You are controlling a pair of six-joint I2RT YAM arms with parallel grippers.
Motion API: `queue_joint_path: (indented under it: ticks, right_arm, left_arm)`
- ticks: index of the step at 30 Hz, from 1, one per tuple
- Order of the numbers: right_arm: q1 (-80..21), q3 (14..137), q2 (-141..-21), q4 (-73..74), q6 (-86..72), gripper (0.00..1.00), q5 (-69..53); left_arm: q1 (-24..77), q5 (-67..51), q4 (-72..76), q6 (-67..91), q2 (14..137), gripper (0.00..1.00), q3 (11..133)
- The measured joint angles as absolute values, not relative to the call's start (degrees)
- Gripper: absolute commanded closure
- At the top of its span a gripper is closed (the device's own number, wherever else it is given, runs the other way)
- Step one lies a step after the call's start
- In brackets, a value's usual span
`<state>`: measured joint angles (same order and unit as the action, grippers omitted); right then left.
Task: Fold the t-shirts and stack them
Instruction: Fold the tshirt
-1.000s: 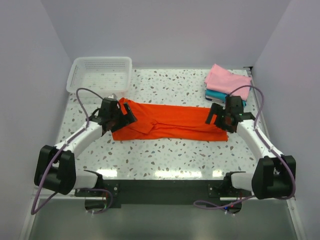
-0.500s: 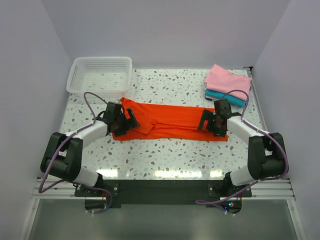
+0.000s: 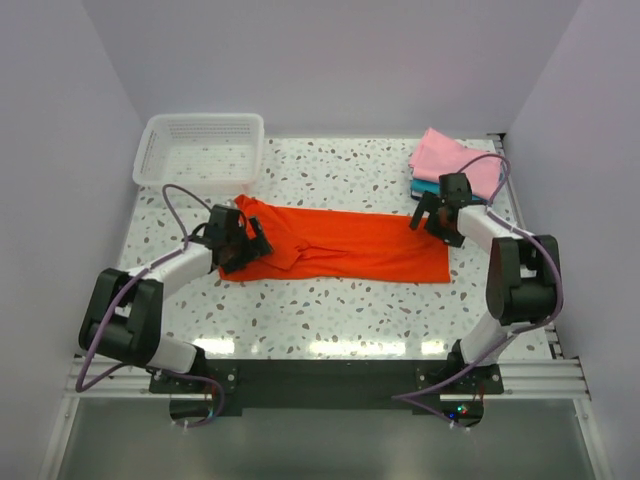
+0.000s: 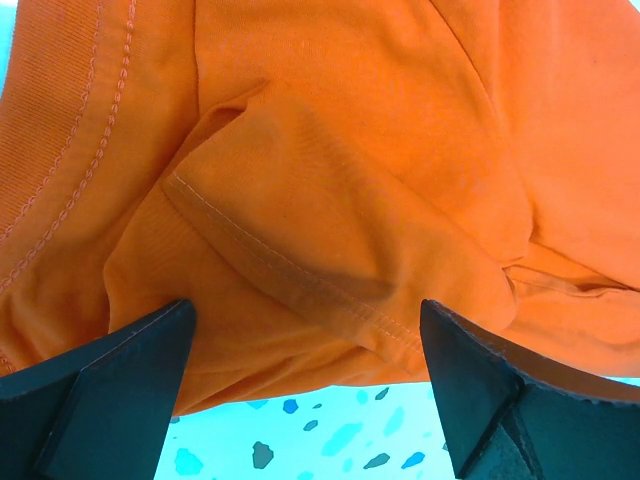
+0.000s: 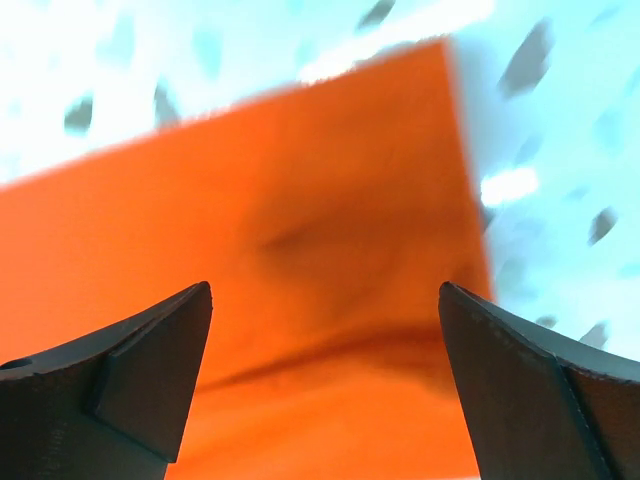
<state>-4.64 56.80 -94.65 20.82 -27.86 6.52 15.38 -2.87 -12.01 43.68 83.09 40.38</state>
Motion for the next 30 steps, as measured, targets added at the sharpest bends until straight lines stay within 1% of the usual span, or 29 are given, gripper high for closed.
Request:
queue_joint_path:
  ticks: [3,5,8,11,17,20,23,24,25,28,29,30]
  right_arm:
    - [-1.43,61.32,-98.35,20.56,-26.96,0.01,6.94]
    - [-0.32,62.22,-98.45,20.58,-26.22,0.01,6.96]
    - [-0.16,62.81,-96.6,21.02,-24.99,0.01,6.28]
    - [-1.08,62.48,-91.55,22.24,-23.99,0.01,4.49]
    - [-7.03,57.67,-78.37,21.39,-23.09,0.01,-0.14]
    - [-9.21,52.88,-75.92,20.58,-23.18,0.01,-3.86]
    - [-9.32,48.51,-76.27,20.69,-23.33,0.01,-5.54]
    - [-9.3,47.51,-76.62,21.21,-23.31,0.01,-5.65]
    - [-9.26,46.87,-77.08,21.78,-23.27,0.01,-5.69]
    - [-9.26,46.61,-78.08,22.7,-22.85,0.01,-5.69]
    - [-9.26,46.61,-78.13,22.74,-22.79,0.01,-5.72]
    - [-9.26,46.61,-78.13,22.74,-22.59,0.01,-5.69]
  left_arm:
    - [15.38,-2.46,-12.47,43.42,82.48,0.0,40.03]
    - [15.38,-2.17,-13.08,43.27,81.62,0.0,39.51]
    - [15.33,-1.69,-14.98,43.22,80.03,0.0,39.07]
    - [15.16,-1.41,-16.69,43.22,78.26,0.0,39.07]
    - [15.05,-1.32,-18.57,43.27,74.02,0.0,39.09]
    - [15.57,-1.5,-18.44,43.46,73.41,0.0,39.11]
    - [16.75,-1.76,-18.06,43.92,73.71,0.0,39.11]
    - [17.06,-1.8,-17.67,43.92,74.04,0.01,39.11]
    - [17.3,-1.85,-17.34,43.94,74.56,0.07,39.2]
    - [17.39,-1.37,-17.04,43.94,76.53,0.12,39.79]
    - [17.39,-0.89,-16.93,43.97,77.36,0.17,40.16]
    - [17.39,-0.36,-16.86,44.05,78.24,0.2,40.62]
